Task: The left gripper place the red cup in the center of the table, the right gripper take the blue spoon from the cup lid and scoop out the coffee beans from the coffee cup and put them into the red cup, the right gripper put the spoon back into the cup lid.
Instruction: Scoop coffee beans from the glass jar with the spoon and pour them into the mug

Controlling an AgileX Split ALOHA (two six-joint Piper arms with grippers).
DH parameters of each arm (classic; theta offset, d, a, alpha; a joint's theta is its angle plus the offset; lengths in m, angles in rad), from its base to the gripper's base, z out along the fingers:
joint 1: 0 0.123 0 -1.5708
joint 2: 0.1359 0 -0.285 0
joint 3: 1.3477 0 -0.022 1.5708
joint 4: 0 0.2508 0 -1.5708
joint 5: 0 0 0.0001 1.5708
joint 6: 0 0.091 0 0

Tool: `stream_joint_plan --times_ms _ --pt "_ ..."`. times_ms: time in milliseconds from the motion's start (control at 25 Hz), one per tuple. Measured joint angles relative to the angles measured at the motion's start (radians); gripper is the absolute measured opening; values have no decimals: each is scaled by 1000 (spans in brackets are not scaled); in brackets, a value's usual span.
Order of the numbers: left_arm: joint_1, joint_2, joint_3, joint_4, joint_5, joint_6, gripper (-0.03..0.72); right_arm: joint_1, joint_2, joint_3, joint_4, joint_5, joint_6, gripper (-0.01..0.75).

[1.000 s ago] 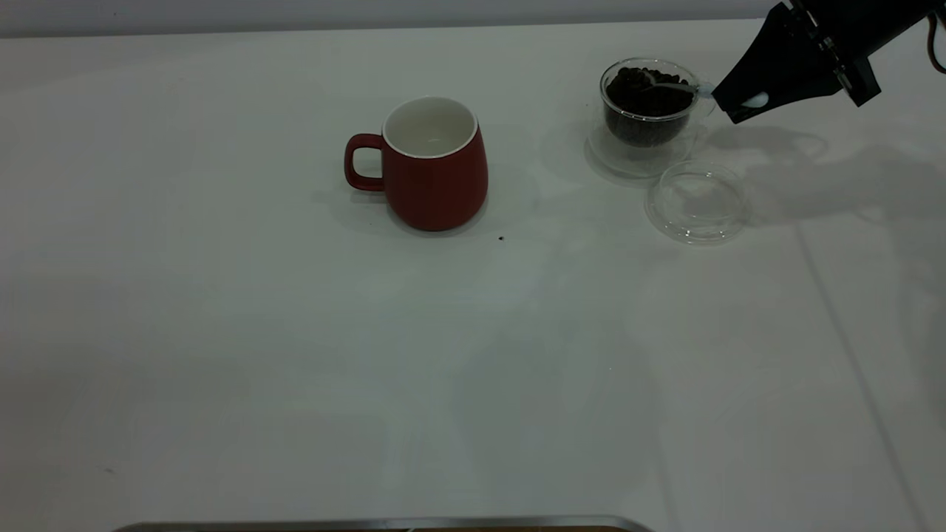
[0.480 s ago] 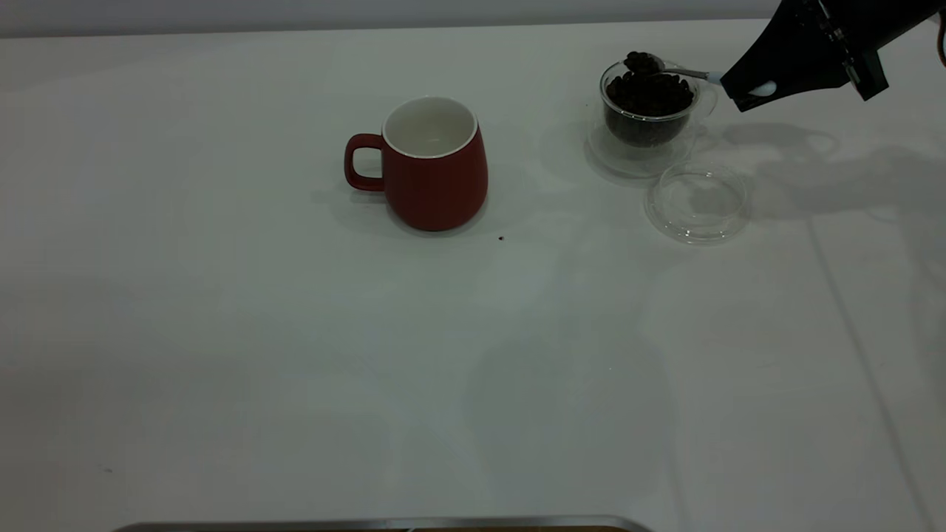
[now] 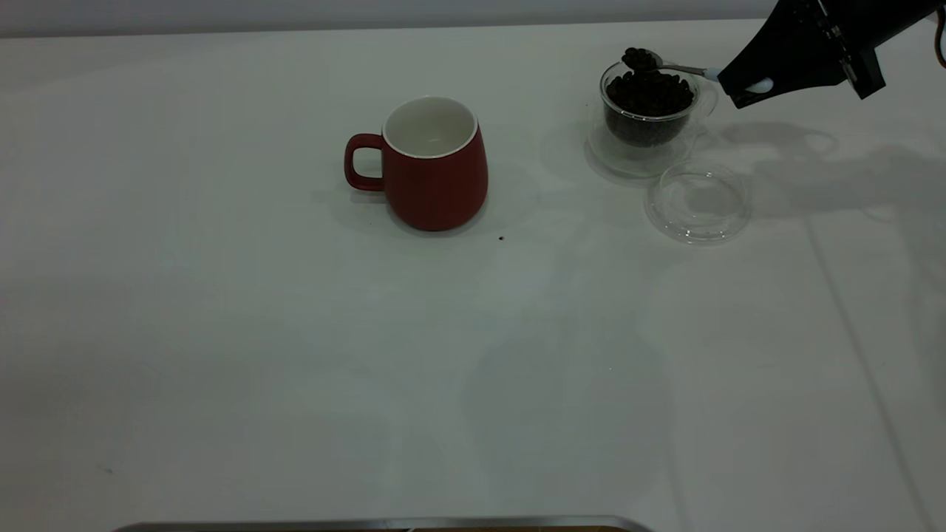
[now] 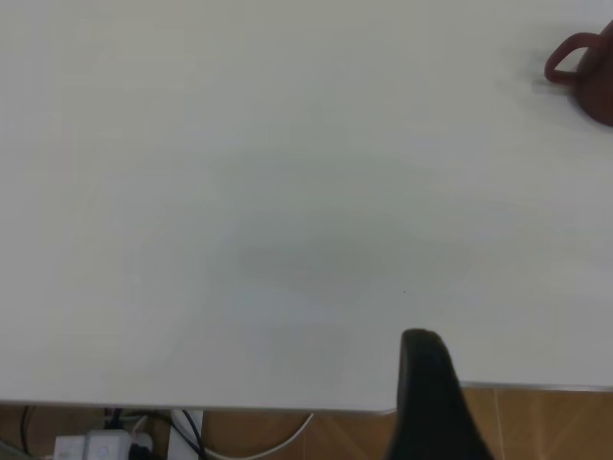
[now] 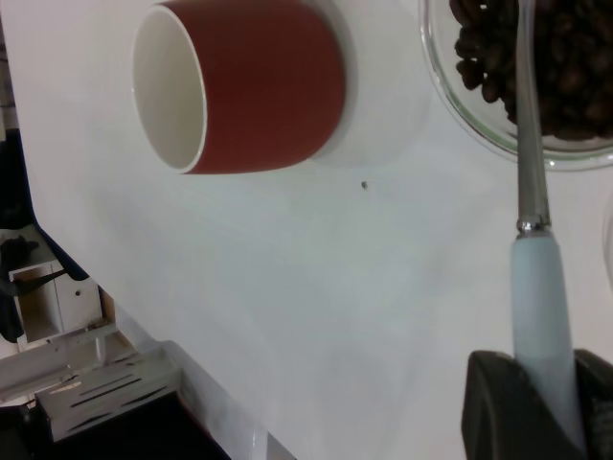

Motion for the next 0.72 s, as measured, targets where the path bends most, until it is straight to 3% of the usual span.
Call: stream_joint_plan --times_ms 720 --pt "0 0 0 0 0 -2 516 63 -7 0 19 0 0 115"
